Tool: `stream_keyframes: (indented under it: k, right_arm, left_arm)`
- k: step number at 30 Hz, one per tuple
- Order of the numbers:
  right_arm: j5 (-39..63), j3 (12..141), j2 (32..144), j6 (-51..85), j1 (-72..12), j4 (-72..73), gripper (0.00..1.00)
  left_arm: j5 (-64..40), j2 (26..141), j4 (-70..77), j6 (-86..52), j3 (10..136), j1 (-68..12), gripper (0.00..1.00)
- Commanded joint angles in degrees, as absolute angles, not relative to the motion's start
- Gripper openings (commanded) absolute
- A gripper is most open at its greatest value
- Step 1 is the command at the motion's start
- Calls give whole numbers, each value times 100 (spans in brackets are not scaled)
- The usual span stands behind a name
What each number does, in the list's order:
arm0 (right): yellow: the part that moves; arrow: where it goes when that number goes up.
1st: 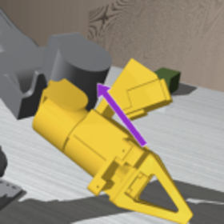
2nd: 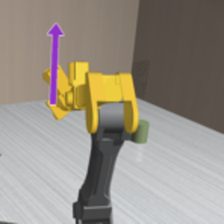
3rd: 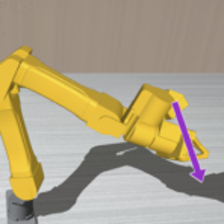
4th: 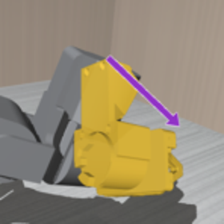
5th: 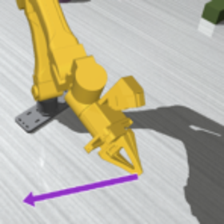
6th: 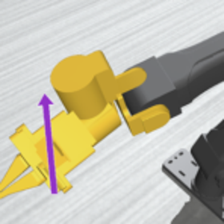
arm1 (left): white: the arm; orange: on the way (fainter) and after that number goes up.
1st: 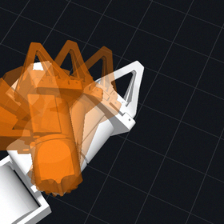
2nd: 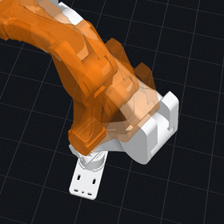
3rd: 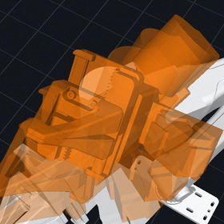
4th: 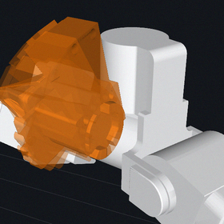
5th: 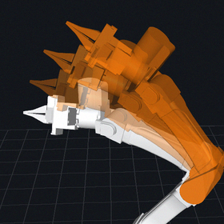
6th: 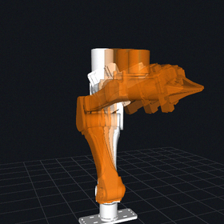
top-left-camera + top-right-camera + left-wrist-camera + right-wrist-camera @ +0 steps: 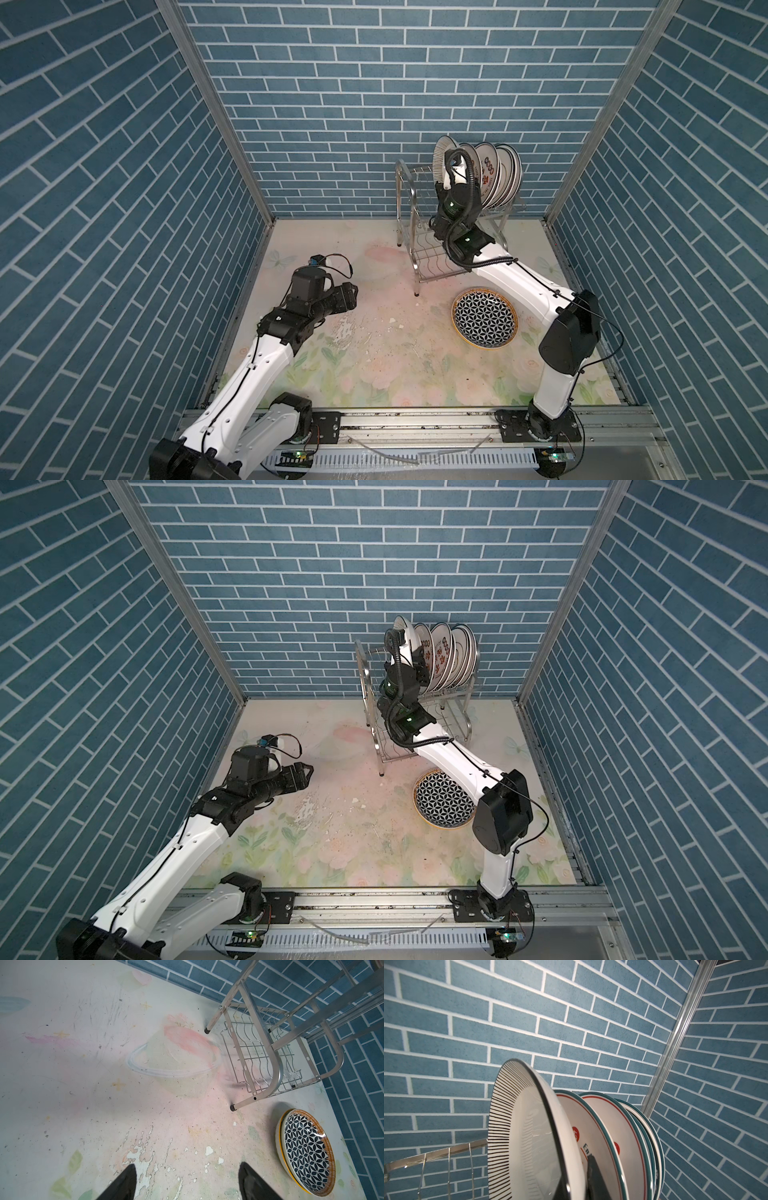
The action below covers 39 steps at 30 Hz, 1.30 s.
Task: Unload the plates from the dish rack
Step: Pick up the plate from the dish rack.
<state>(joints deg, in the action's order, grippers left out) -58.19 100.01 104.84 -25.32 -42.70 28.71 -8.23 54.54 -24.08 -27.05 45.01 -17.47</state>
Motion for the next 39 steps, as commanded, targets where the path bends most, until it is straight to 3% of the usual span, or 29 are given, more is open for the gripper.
stream_keyframes:
  k: [1,39]
  right_arm:
    - [-5621,10589,10354,-2285,-4256,3673,0]
    - [-5265,10171,9295,-1281,-4271,3240,0]
  left_arm:
    - [-822,5427,-2399,-2681,4408,-1695,78]
    - [-1099,5740,-2396,-2741,4548,-1696,74]
